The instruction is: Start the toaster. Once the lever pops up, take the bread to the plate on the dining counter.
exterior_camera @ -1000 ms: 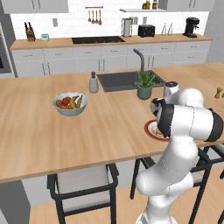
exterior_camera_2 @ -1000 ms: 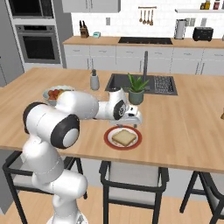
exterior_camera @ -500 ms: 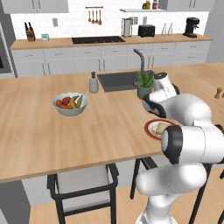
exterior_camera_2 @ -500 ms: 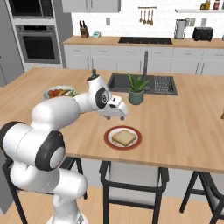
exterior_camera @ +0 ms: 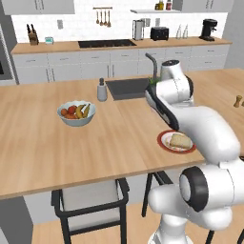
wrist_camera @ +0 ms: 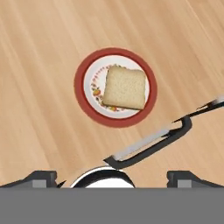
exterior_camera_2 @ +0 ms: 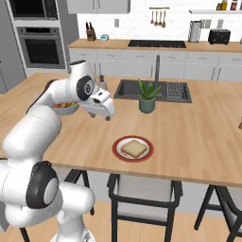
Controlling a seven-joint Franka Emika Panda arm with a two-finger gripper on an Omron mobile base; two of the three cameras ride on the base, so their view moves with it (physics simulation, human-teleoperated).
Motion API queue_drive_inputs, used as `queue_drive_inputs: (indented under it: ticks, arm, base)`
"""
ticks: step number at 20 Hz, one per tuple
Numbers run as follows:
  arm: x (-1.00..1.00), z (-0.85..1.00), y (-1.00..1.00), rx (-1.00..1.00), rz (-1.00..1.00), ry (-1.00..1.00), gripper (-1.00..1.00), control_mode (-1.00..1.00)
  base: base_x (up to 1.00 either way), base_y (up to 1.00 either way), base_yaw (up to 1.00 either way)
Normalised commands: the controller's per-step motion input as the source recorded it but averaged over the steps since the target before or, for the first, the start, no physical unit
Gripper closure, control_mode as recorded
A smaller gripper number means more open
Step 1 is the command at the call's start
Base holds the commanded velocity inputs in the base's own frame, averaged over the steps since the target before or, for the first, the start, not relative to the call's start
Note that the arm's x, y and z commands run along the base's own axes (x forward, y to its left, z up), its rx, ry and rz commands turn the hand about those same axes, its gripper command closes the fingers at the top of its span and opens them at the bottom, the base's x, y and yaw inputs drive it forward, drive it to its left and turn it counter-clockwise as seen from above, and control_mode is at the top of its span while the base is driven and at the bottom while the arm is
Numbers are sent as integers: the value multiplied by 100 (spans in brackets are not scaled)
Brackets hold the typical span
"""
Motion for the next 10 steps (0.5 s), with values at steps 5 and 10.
queue_drive_inputs:
  ticks: [5,10]
  arm:
    - [-100,6,93,0,0,-21,-100,-100]
    - [-100,8,75,0,0,-20,-100,-100]
  base:
    - [0,0,0]
    - [0,0,0]
